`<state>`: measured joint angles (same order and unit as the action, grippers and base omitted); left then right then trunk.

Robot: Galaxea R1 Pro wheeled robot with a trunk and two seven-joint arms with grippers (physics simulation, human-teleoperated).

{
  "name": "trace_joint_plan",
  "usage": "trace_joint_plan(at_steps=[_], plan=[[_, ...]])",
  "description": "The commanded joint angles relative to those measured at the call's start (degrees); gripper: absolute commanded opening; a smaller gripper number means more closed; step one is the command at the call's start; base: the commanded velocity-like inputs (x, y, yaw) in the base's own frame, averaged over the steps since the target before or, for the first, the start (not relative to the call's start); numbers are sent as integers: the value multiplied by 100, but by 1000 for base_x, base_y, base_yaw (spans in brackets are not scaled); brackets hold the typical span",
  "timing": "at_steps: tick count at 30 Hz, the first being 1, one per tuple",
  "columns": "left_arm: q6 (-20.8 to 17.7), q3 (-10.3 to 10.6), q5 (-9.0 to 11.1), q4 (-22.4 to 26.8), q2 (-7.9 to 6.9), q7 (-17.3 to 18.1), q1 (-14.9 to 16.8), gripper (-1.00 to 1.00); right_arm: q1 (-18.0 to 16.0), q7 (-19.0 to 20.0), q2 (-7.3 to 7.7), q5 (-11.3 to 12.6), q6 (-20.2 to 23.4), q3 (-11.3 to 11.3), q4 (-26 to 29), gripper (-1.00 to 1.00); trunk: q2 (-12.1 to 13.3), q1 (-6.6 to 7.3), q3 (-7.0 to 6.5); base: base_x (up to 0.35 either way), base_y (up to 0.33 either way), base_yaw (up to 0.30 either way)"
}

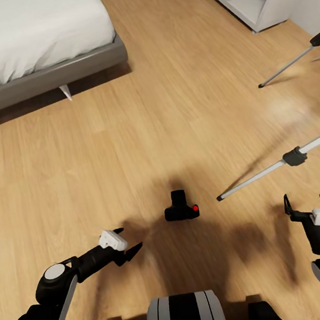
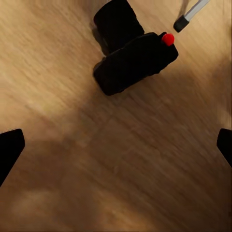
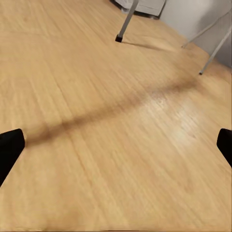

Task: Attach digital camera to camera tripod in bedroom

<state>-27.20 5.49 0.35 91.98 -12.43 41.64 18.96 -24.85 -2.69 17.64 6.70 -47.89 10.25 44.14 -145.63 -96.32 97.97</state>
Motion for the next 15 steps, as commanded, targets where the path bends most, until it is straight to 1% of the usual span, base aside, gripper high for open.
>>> trace_joint_plan(at_steps=[1, 4, 5, 11, 15], plan=[[-32, 17, 4, 7, 2, 10, 3, 100, -2, 49, 3, 32, -28, -12, -2, 100, -3, -2, 26, 0, 0, 0], [-18, 46, 4, 18, 7, 6, 3, 100, -2, 144, -2, 33, -62, -6, -2, 100, -7, -9, 92, 0, 0, 0], [-20, 56, 4, 92, 4, 4, 2, 100, -2, 202, -8, 33, -191, -7, -2, 100, -8, -12, 114, 0, 0, 0], [-13, 39, 8, 144, -15, 3, 2, 100, -2, 232, -13, 33, -517, -6, -2, 100, -16, -27, 247, 0, 0, 0], [-10, 8, 9, 155, -19, 3, 2, 100, -2, 238, -14, 33, -627, -6, -2, 100, -21, -38, 336, 0, 0, 0]])
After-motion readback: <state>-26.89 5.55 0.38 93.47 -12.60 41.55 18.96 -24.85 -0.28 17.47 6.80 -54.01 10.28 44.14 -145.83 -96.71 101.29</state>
